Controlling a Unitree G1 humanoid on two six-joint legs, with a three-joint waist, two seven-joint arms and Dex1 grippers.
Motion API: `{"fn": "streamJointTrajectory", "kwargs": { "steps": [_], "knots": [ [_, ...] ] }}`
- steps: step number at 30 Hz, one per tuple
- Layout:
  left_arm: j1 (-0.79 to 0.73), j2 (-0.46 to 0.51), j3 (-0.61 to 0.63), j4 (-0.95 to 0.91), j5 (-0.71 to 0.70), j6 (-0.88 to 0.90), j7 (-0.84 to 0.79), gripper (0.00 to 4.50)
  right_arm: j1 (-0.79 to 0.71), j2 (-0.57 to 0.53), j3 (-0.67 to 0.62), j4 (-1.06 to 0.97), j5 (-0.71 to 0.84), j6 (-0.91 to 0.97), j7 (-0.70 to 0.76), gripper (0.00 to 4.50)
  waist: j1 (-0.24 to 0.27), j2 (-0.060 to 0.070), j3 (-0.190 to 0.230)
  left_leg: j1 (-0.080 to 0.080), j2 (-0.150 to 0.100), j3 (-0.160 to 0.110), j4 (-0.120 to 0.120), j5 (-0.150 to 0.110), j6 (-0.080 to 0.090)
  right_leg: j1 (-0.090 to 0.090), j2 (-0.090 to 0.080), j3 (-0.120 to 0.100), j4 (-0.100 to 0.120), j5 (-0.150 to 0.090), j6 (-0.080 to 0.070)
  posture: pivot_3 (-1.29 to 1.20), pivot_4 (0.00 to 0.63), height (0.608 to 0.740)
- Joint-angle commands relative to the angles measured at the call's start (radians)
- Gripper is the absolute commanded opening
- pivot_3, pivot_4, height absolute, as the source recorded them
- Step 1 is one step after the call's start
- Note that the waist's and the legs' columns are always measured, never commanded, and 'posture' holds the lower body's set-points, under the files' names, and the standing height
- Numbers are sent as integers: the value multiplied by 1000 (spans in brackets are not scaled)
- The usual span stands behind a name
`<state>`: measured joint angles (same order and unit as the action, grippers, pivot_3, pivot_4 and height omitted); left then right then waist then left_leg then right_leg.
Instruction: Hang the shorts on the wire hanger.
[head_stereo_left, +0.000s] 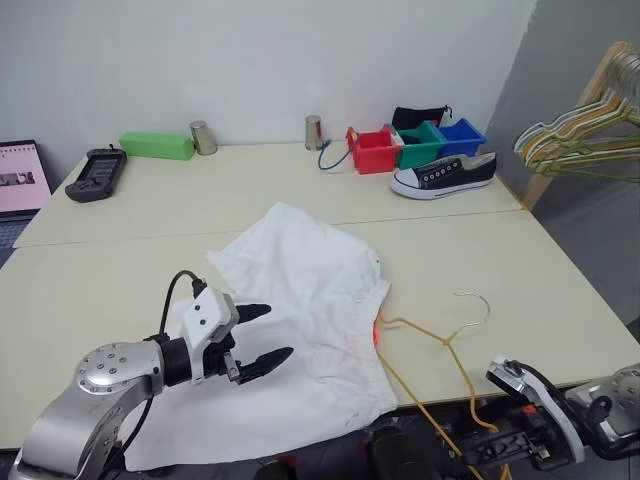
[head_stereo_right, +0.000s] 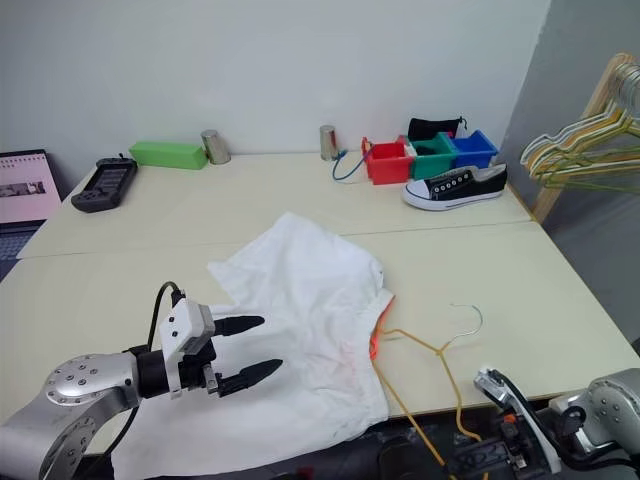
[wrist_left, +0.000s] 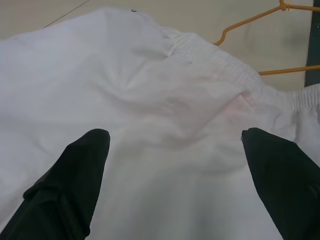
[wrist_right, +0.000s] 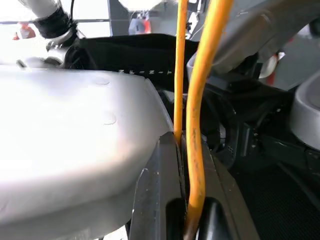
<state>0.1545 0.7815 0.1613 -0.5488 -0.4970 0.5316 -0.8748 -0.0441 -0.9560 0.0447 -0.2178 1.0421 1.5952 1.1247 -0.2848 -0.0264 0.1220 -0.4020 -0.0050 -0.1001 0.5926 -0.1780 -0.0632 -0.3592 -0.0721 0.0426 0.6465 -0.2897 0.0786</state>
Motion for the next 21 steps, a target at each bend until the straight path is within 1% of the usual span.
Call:
{"fn": "streamJointTrajectory", "kwargs": {
  "steps": [1,7,13,17,21],
  "knots": [
    [0,6,23,-27,5,-25,8,4486,-80,27,12,60,25,19,-21,0,10,0,0,0,0,0,0,0,0,0,0,0,0,0,0,-228,58,740],
    [-3,4,10,-31,15,-37,15,4486,-199,99,29,211,59,19,-89,0,30,0,0,0,0,-1,0,-1,-1,0,1,0,0,0,0,-223,55,740],
    [-31,-1,5,-10,24,-45,21,4486,-223,169,33,272,98,19,-199,0,54,1,-1,-1,0,-1,0,0,1,0,1,0,1,0,0,-219,51,740],
    [-46,-4,-3,3,30,-50,21,4486,-255,221,5,327,123,19,-277,0,61,2,-1,-3,0,0,0,0,1,1,2,0,2,0,0,-224,49,740],
    [-57,-4,-8,16,35,-58,14,4486,-312,211,-53,392,112,19,-334,0,62,2,-2,-4,1,0,1,1,1,1,2,1,2,1,1,-233,47,740]
  ]
}}
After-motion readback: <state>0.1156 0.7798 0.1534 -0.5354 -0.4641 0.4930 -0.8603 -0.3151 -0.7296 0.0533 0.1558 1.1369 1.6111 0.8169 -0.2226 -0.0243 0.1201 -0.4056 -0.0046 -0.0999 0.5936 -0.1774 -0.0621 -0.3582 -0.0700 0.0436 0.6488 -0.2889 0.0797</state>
